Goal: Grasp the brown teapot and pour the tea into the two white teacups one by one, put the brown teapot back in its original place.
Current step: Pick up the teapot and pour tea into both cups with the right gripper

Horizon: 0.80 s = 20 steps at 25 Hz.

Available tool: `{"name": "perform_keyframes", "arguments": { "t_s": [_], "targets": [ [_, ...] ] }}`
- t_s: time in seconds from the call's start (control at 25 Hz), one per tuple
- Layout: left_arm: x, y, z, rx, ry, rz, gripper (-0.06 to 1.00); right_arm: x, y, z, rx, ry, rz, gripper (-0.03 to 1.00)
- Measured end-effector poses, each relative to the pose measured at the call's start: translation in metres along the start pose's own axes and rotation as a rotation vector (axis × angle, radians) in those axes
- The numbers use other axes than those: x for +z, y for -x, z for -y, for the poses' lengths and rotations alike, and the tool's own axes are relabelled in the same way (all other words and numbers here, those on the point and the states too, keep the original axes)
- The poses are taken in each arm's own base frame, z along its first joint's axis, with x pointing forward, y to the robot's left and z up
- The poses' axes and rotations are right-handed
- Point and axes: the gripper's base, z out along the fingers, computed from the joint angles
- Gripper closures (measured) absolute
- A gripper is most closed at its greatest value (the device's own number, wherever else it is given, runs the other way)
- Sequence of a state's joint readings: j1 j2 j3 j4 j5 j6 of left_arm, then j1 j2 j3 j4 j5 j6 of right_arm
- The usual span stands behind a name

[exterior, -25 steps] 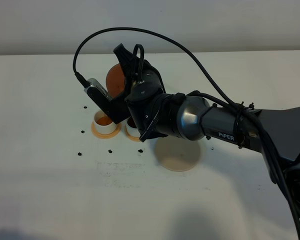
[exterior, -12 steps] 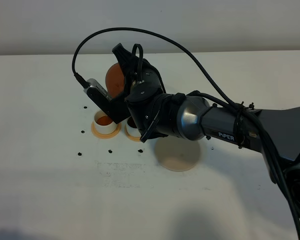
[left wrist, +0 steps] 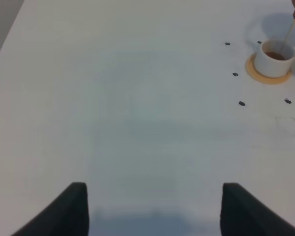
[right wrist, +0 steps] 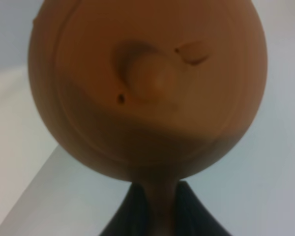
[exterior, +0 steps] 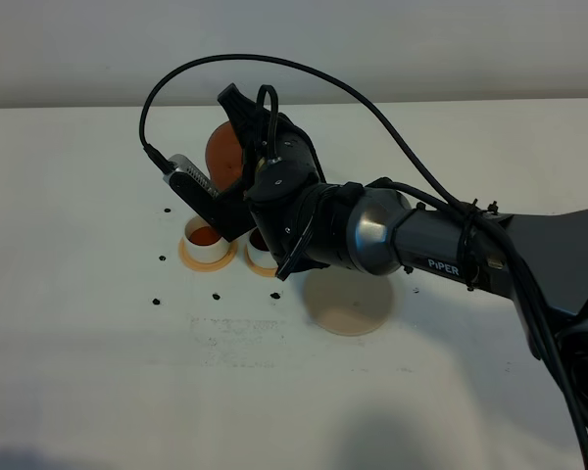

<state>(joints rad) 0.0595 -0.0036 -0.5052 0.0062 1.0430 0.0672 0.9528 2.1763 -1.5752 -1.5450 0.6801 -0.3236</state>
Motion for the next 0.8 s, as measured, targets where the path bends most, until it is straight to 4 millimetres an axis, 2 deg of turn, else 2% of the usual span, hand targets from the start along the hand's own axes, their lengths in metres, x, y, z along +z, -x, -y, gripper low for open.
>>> {"name": "perform_keyframes", "arguments": {
  "t_s": [0.8],
  "targets": [
    [0.0000, 0.0000, 0.0000, 0.000, 0.000, 0.000, 0.36, 0.0000, -0.0003, 0.0014, -0.039, -0.015, -0.004, 0.88]
  ]
}}
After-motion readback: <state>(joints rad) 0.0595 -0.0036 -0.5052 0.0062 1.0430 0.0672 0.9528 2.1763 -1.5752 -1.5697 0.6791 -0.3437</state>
